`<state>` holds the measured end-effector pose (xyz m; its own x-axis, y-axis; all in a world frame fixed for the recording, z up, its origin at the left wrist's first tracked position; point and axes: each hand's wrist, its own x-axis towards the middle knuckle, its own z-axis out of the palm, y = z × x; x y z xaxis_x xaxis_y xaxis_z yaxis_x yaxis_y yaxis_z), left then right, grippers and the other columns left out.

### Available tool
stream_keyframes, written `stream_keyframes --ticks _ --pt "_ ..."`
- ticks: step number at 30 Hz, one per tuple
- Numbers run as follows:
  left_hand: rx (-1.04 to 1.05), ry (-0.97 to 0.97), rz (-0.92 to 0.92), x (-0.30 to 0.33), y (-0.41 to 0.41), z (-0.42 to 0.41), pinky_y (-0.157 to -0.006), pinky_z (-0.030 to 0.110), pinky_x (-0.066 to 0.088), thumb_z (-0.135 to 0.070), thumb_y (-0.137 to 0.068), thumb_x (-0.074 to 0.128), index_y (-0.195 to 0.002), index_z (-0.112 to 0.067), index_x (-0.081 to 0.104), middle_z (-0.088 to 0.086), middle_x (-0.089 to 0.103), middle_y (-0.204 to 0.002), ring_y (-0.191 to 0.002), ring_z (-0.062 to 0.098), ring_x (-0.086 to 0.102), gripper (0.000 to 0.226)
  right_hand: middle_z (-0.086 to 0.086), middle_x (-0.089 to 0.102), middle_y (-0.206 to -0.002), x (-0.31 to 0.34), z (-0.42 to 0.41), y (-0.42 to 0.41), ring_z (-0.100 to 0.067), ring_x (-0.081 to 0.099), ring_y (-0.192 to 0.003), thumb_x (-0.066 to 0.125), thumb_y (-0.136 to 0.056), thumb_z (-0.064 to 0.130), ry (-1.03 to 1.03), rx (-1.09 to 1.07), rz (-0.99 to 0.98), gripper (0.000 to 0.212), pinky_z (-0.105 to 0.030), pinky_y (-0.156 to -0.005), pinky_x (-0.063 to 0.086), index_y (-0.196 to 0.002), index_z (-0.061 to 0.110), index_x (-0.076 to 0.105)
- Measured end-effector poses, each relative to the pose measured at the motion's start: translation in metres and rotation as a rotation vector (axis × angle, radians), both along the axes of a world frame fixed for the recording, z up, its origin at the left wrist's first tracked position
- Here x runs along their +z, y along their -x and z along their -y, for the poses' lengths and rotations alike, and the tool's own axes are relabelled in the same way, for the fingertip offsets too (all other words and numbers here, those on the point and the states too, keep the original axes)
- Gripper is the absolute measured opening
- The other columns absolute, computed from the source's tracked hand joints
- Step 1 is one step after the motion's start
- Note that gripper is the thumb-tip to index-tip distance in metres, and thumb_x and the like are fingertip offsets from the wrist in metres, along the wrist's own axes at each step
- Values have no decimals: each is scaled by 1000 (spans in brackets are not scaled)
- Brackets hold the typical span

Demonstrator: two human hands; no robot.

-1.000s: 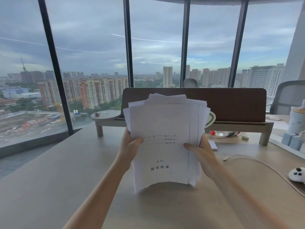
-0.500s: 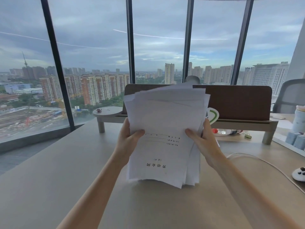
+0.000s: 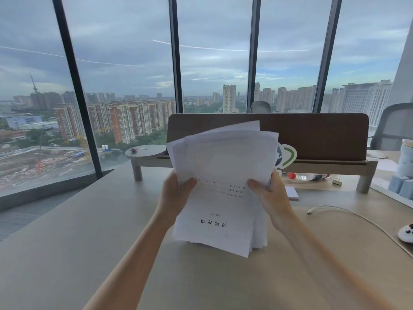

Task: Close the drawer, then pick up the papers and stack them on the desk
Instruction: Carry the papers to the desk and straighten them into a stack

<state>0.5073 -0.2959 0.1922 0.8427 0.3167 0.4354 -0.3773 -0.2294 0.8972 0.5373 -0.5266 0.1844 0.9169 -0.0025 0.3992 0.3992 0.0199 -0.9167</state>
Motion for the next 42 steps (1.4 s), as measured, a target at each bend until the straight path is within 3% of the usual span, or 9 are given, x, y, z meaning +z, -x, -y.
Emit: stream_keyframes --ticks 5,8,13,19,25,30,35,39,42 --pt "95 43 93 8 -2 9 -73 39 53 -6 -87 62 -95 -19 64 2 69 -88 -80 20 64 15 3 66 -114 19 -8 6 -14 64 -107 56 -90 2 20 8 84 41 -33 -84 53 -124 24 50" --pt "30 143 129 17 5 13 -78 41 53 -10 -80 60 -96 -29 61 6 69 -95 -89 24 64 25 7 67 -113 24 -10 11 -13 64 -106 54 -92 6 32 -1 143 40 -34 -86 55 -121 32 50" --pt "3 253 -31 11 12 11 -73 36 43 -3 -78 57 -95 -16 51 4 61 -87 -82 20 56 22 14 69 -104 -5 -2 19 -2 67 -95 57 -95 11 -1 1 44 26 -28 -79 54 -104 35 53" --pt "-129 151 -154 -22 20 3 -86 33 47 3 -86 46 -116 -15 62 5 71 -109 -97 16 62 38 10 73 -105 -44 1 14 -9 69 -99 57 -96 19 -6 3 -109 13 -32 -83 54 -107 25 58" --pt "-126 214 -109 -33 16 9 -85 39 45 8 -88 45 -103 -10 51 9 65 -100 -92 22 59 25 20 72 -105 -50 -10 14 -5 68 -102 56 -97 16 -6 0 -119 20 -34 -88 53 -107 34 57" --pt "-112 204 -58 -35 8 7 -88 50 48 -8 -81 52 -97 -16 49 25 61 -112 -94 23 59 18 17 72 -115 -39 -9 15 -2 67 -106 51 -99 13 8 8 -74 33 -32 -93 51 -127 30 54" --pt "-178 170 -52 -41 11 0 -80 33 45 3 -94 43 -103 -5 51 11 62 -101 -94 20 57 15 22 71 -112 -35 -4 15 -2 66 -108 50 -100 20 55 22 -57 24 -32 -94 50 -117 36 56" --pt "-135 55 -80 -56 10 1 -96 33 48 -7 -101 40 -118 -26 61 -4 71 -116 -110 15 64 33 21 72 -113 -40 -8 13 -2 66 -108 49 -100 18 46 -1 -75 27 -34 -97 49 -120 35 55" --pt "-85 12 -58 -55 9 6 -90 25 50 -10 -103 39 -115 -29 60 -18 73 -106 -103 6 66 31 17 70 -118 -40 -10 11 -5 64 -112 49 -100 18 54 -18 -63 29 -40 -103 48 -123 34 54"
